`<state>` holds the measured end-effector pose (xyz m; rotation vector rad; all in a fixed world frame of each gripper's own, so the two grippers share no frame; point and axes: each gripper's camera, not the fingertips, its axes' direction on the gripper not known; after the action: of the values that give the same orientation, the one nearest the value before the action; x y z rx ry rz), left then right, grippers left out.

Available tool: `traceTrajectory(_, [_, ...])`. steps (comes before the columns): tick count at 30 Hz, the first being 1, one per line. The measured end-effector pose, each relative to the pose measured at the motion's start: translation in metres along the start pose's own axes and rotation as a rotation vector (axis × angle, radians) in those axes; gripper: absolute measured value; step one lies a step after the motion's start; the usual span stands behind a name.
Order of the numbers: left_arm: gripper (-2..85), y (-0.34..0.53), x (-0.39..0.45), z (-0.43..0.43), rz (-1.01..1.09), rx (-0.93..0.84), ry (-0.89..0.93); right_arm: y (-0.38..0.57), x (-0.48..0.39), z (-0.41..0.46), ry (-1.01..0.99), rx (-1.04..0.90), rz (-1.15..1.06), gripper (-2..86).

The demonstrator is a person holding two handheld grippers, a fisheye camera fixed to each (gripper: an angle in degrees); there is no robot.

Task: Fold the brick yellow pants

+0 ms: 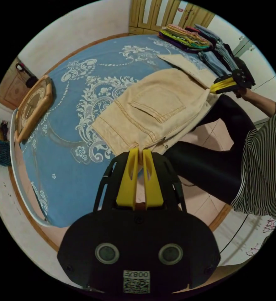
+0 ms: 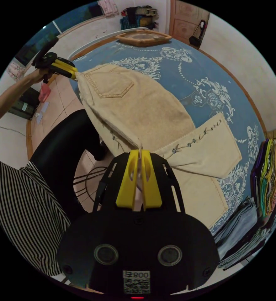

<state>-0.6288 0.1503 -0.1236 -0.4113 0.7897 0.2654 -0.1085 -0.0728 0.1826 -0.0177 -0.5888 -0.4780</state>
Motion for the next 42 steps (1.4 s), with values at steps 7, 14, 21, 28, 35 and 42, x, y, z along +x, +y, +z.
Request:
traceTrajectory(7, [1.2,0.004,-0.020,0.060,-0.024,-0.090,0.003,0.022,-0.008,0.031,0.000,-0.042,0.001,1.2])
traceTrajectory(14, [1.3,0.007,-0.053,0.105,-0.123,-0.103,0.039,0.038,-0.002,0.054,-0.011,-0.052,0.031,1.9])
traceTrajectory(21, [1.9,0.018,-0.080,0.130,-0.190,-0.081,0.031,0.059,0.010,0.056,-0.004,0.020,0.061,2.6])
traceTrajectory(28, [2.0,0.036,-0.107,0.155,-0.345,0.125,0.135,0.079,0.031,0.052,-0.032,0.090,0.130,2.8])
traceTrajectory(35, [2.5,-0.032,-0.080,0.214,-0.162,0.278,0.314,0.095,0.060,0.035,-0.100,0.121,0.176,2.5])
traceTrajectory(42, [3.2,-0.119,-0.069,0.301,-0.069,0.242,0.469,0.111,0.088,0.034,-0.126,0.102,0.190,3.1])
